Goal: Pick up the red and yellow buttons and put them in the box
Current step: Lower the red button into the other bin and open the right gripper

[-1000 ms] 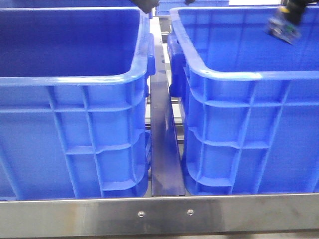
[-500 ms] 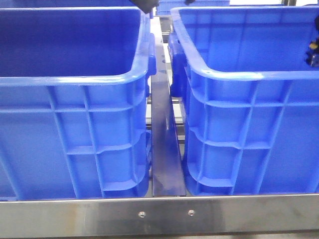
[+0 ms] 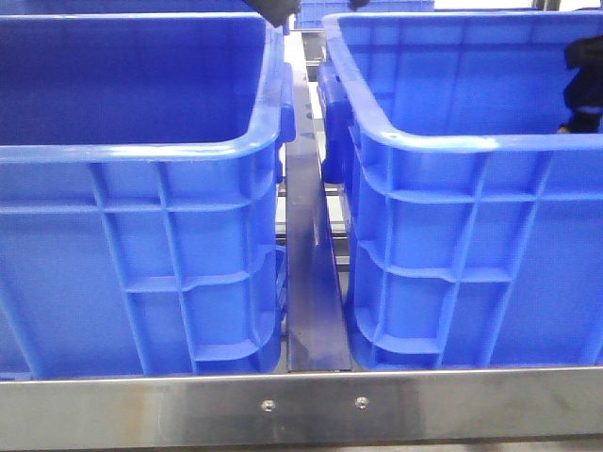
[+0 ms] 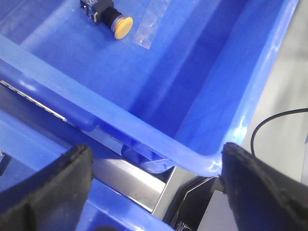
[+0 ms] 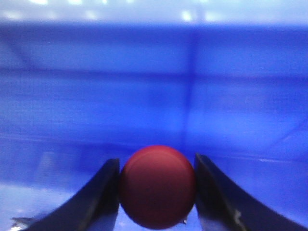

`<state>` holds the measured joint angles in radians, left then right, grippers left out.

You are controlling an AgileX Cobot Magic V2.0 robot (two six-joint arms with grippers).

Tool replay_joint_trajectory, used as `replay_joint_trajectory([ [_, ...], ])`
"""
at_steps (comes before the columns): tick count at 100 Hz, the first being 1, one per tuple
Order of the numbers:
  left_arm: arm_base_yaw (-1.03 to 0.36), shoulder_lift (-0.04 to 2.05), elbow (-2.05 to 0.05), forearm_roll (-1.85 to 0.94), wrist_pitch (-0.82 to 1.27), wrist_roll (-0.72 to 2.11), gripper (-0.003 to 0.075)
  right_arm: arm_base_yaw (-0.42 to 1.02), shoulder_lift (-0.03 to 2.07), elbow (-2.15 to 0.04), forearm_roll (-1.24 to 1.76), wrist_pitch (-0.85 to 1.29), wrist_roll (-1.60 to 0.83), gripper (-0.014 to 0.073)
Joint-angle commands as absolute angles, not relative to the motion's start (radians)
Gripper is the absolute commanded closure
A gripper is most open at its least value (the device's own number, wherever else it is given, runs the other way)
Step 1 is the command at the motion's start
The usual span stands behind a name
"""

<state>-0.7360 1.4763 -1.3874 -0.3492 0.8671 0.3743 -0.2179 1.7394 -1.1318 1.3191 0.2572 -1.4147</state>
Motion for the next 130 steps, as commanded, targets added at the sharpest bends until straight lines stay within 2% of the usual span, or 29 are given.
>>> replay_joint_trajectory([
  [1,-0.744,1.435,-1.420,-0.381,0.828,0.373,0.0199,-0.219,1.721,-1.176,1.345,0.246,-1.430,0.0348],
  [30,-0.744,1.435,-1.420,-0.381,0.826,0.373,0.0208,-0.219,1.749,-1.177,1.345,0.243,-1.435,0.0326],
  [37,-0.744,1.435,-1.420,-0.381,0.826,0.373,0.0208,-0.219,1.749,-1.177,1.345,0.244,-1.435,0.0260],
  [47,-0.744,1.435,-1.420,-0.381,0.826,0.373,0.0208,-0.219,1.749,-1.177,1.345,0.245,-1.435,0.0120],
  [54,-0.744,1.435,-1.420,-0.381,0.826,0.373,0.0208,-0.219,1.749,-1.177,1.345,0.245,-1.435,0.0071],
  [90,-0.744,1.435,-1.420,-0.381,0.826,0.373,0.0208,-0.219,1.723,-1.175,1.345,0.244,-1.435,0.0067],
  [117,-0.742,1.435,-1.420,-0.376,0.819,0.373,0.0209,-0.220,1.585,-1.110,1.345,0.246,-1.435,0.0069],
  [123,-0.740,1.435,-1.420,-0.357,0.802,0.365,0.0211,-0.220,1.537,-1.084,1.345,0.247,-1.435,0.0091],
  [130,-0.725,1.435,-1.420,-0.353,0.776,0.331,0.0227,-0.220,1.480,-1.050,1.345,0.255,-1.435,0.0162],
])
